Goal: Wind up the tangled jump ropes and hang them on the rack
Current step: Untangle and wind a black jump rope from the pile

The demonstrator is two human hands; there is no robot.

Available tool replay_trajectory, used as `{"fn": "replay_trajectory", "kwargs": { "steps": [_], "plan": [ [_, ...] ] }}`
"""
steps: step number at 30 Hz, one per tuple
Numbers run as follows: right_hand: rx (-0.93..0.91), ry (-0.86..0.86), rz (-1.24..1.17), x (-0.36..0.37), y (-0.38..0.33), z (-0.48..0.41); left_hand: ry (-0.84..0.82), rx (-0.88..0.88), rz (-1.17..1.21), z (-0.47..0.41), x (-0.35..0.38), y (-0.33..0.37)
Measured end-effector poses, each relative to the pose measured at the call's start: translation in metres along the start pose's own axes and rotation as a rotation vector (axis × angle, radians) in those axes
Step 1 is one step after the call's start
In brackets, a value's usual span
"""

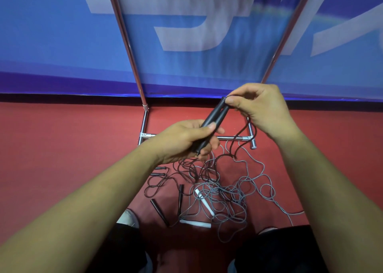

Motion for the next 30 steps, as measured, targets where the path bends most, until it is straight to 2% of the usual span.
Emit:
{"fn": "replay_trajectory", "kwargs": {
  "steps": [10, 17, 24, 26, 30],
  "plan": [
    [-0.146, 0.010, 0.102, 0.005, -0.016, 0.004, -0.050, -0.057, -0.044, 0.003, 0.007, -0.004],
    [-0.229, -0.032, 0.160, 0.012, -0.024, 0.008, 0.018, -0.136, 0.000, 0.003, 0.005, -0.012],
    [-0.152, -0.059, 0.021, 0.015, -0.021, 0.005, 0.064, 0.045, -0.083, 0.000, -0.002, 0.005],
    [-0.158, -0.106, 0.078, 0.016, -0.013, 0.004, 0.095, 0.109, -0.026, -0.001, -0.008, 0.016],
    [-0.108, -0.194, 0.125, 0.020, 0.007, 0.004, 0.275, 0.179, 0.071, -0.001, -0.034, 0.038]
  ]
}}
Point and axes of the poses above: each hand's wrist, its own z-axis away from the middle knuckle, its own x-axis out of the palm, y = z × x, the point moved 8 cm from there along -z, towards the middle knuckle, and after that the axes turned 15 degrees about y, right-handed, at the moved point
